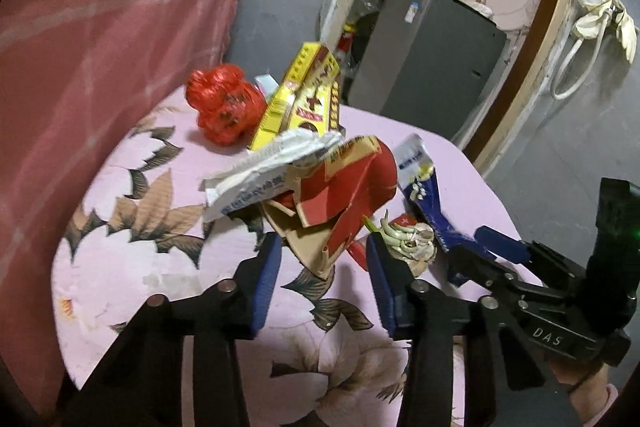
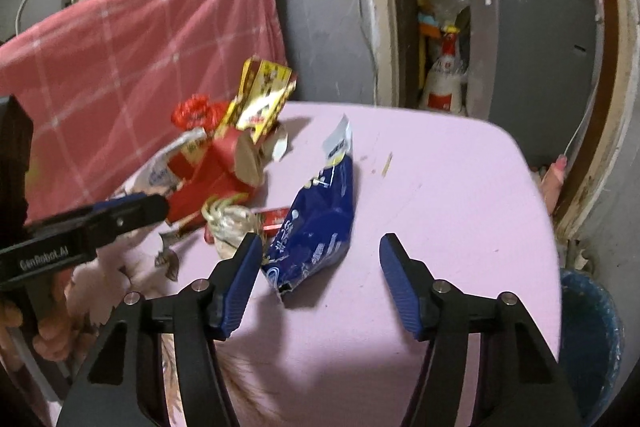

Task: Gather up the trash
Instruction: 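Grasp the red box with the left gripper while the right grasps the blue snack bag, then carry the red box and blue snack bag over the blue bin, then open both grippers to drop the red box and blue bag into the bin, then move both tools back to the table toward the tissue and garlic, then grasp the white tissue with the left gripper while the right grasps the garlic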

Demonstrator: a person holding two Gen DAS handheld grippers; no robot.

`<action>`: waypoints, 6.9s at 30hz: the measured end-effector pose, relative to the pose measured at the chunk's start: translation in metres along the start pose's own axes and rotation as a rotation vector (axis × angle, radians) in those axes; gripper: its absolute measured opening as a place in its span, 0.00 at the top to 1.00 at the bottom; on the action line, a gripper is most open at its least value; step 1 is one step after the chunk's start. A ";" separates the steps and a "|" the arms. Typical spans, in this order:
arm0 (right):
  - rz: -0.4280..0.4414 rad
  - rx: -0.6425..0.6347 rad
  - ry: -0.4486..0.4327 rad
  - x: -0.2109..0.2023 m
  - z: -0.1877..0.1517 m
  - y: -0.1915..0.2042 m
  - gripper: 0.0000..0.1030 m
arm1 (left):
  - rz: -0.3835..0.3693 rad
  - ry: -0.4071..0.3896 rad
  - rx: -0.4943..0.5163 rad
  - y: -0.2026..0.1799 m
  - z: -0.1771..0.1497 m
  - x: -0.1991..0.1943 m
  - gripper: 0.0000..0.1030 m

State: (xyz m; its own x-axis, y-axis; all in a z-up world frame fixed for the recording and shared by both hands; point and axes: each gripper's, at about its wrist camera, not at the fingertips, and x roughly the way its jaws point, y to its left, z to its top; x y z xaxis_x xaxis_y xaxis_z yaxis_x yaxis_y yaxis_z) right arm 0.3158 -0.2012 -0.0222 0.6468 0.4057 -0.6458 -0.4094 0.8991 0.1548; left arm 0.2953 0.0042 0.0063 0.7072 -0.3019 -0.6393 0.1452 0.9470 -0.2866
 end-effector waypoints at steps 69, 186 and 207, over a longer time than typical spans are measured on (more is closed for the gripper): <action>-0.302 0.107 -0.469 -0.165 -0.058 -0.076 0.79 | -0.118 -0.350 0.203 -0.190 -0.041 -0.048 1.00; -0.146 0.030 -0.408 -0.095 0.008 0.009 0.00 | 0.292 -0.292 0.043 0.013 -0.016 -0.067 0.04; 0.076 -0.070 -0.004 0.001 0.008 0.045 0.41 | 0.095 0.003 -0.027 0.048 -0.002 -0.023 0.50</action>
State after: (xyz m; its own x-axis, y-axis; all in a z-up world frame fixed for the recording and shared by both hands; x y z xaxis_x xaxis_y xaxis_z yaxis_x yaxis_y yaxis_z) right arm 0.3032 -0.1590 -0.0105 0.6144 0.4731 -0.6314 -0.5015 0.8520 0.1504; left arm 0.2843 0.0562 0.0063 0.7147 -0.2108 -0.6670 0.0583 0.9681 -0.2435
